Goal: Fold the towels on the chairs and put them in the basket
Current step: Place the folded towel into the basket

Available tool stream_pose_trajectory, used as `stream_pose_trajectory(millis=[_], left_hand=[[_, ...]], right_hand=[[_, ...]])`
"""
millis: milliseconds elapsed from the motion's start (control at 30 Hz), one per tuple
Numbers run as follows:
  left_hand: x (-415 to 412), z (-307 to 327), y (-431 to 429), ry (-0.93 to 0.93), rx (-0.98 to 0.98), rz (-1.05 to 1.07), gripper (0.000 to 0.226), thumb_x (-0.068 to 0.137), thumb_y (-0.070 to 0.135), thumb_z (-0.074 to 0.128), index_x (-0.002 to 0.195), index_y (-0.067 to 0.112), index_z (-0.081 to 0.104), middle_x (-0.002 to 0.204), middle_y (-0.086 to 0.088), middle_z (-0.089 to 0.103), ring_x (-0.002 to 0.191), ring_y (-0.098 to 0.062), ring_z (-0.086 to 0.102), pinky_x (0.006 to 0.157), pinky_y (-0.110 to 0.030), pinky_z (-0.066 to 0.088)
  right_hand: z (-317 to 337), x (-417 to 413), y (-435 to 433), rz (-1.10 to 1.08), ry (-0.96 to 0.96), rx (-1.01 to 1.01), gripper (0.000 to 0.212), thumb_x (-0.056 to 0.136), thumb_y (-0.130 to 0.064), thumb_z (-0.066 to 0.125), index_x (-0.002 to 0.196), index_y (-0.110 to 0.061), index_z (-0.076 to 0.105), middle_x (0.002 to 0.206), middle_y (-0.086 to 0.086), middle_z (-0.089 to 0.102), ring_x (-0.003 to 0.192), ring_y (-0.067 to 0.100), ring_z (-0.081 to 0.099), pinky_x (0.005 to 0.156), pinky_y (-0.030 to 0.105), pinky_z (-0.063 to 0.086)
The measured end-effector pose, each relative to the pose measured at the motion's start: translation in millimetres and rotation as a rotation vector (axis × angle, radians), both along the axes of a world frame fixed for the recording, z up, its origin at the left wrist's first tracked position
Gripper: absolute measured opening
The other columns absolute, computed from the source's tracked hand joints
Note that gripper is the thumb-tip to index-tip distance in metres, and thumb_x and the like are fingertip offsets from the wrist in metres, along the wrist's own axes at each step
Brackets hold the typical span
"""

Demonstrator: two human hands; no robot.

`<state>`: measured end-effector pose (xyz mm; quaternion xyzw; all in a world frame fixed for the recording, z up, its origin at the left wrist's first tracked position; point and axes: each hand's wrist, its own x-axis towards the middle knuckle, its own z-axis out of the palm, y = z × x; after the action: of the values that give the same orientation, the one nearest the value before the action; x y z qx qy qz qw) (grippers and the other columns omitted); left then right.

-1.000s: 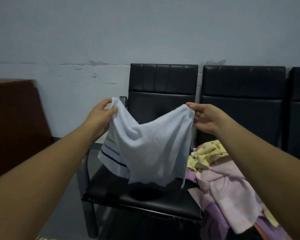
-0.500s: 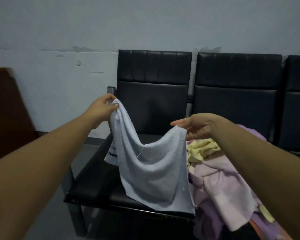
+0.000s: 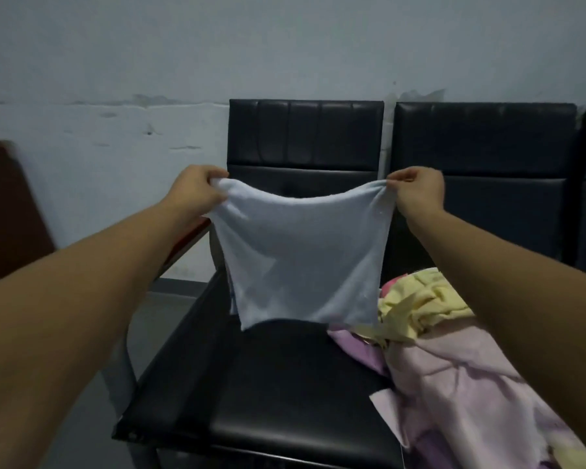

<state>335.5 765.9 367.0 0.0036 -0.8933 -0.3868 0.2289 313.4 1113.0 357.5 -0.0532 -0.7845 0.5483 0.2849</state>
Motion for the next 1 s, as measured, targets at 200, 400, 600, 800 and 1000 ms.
stream_pose_trajectory(millis=[200,400,600,800,1000], left_hand=[[24,13,-8,0.071,0.075,0.038,0.012,0.096,0.021,0.063,0.100,0.015,0.073,0.102,-0.012,0.068,0.100,-0.034,0.065,0.091,-0.044,0.057],[74,-54,-24,-0.132,0.265,-0.067,0.014,0.084,0.020,0.080,0.097,0.014,0.075,0.098,-0.010,0.067,0.097,-0.028,0.064,0.091,-0.041,0.055],[127,-138,-51,-0.328,-0.135,-0.009,0.020,0.085,0.011,0.076,0.105,0.015,0.078,0.093,-0.002,0.068,0.097,-0.021,0.064,0.081,-0.028,0.044],[154,-157,-63,-0.306,-0.020,-0.042,0.007,0.092,0.020,0.070,0.090,0.015,0.074,0.088,-0.001,0.069,0.087,-0.017,0.062,0.074,-0.031,0.047],[165,-156,-59,-0.496,0.072,-0.161,0.013,0.098,0.020,0.063,0.090,0.011,0.069,0.081,-0.003,0.066,0.075,-0.016,0.060,0.060,-0.026,0.051]], right_hand=[[-1,24,1,0.042,0.023,-0.052,0.010,0.098,-0.016,0.057,0.095,-0.022,0.065,0.101,0.004,0.066,0.098,0.024,0.064,0.085,0.048,0.059],[-65,71,0,0.232,-0.270,0.087,0.009,0.088,-0.005,0.069,0.092,-0.012,0.073,0.096,0.018,0.072,0.095,0.034,0.069,0.088,0.051,0.059],[-133,117,5,0.246,-0.460,0.376,0.003,0.084,-0.007,0.075,0.084,-0.010,0.074,0.078,0.011,0.070,0.074,0.028,0.068,0.074,0.045,0.061],[-151,132,-2,0.264,-0.507,-0.079,0.011,0.088,-0.003,0.064,0.085,-0.012,0.071,0.101,0.019,0.065,0.091,0.036,0.063,0.080,0.047,0.057],[-153,144,-9,0.405,-0.735,-0.150,0.014,0.088,0.004,0.055,0.098,0.003,0.065,0.097,0.020,0.064,0.085,0.032,0.062,0.072,0.035,0.051]])
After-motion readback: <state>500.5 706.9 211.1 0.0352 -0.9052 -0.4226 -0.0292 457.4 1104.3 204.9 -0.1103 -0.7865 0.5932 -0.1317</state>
